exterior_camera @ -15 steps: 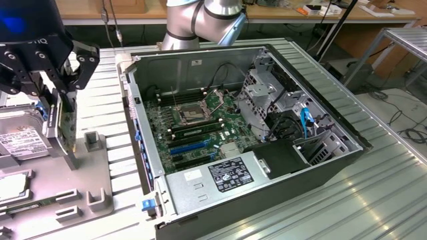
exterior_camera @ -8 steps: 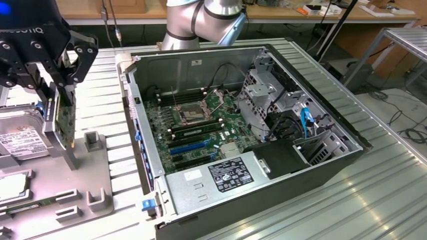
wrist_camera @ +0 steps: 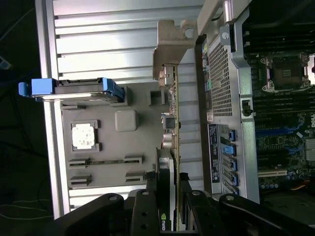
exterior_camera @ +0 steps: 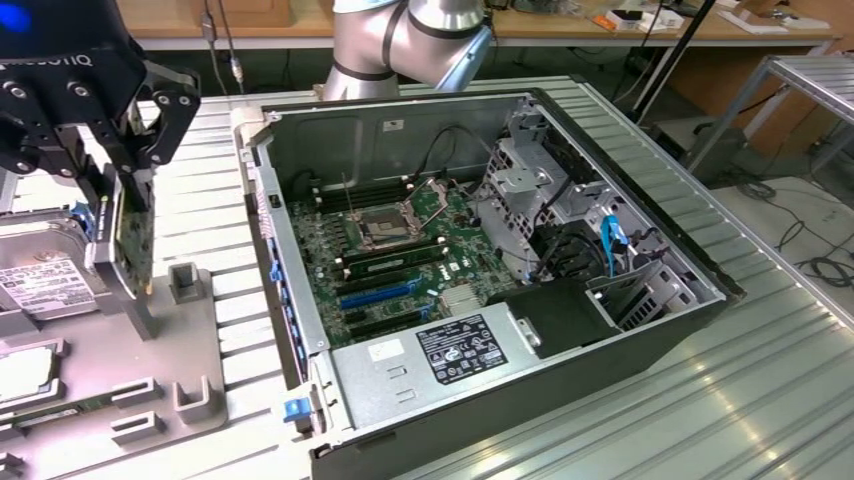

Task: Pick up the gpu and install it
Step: 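Pick up the gpu and move the gpu toward the slot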

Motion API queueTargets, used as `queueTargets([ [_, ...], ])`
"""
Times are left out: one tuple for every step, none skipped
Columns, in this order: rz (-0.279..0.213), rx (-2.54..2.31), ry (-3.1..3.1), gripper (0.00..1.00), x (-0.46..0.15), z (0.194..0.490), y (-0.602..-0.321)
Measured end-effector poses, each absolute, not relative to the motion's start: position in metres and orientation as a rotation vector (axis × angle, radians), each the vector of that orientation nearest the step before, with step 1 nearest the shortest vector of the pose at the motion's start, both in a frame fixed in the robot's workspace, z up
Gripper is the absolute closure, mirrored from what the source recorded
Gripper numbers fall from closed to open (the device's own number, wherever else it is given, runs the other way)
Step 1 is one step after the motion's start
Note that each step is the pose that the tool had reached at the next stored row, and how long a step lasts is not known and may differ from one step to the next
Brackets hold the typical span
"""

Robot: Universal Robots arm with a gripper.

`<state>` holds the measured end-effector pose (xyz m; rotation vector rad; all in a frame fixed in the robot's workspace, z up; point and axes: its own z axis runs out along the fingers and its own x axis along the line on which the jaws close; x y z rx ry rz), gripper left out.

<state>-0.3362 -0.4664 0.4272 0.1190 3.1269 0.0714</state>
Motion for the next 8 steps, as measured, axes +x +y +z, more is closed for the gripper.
queueTargets([
  [0.072,0.119,3.127,0.73,-0.334,0.427,-0.466],
  [0.071,0.119,3.127,0.73,-0.332,0.427,-0.466],
  [0.071,0.119,3.127,0.73,-0.329,0.427,-0.466],
  [0.071,0.119,3.128,0.73,-0.327,0.427,-0.466],
  [0.071,0.119,3.128,0.73,-0.324,0.427,-0.466],
  [0.071,0.119,3.128,0.73,-0.322,0.427,-0.466],
  [0.071,0.119,3.129,0.73,-0.32,0.427,-0.466],
  [0.071,0.119,3.129,0.73,-0.318,0.427,-0.466],
])
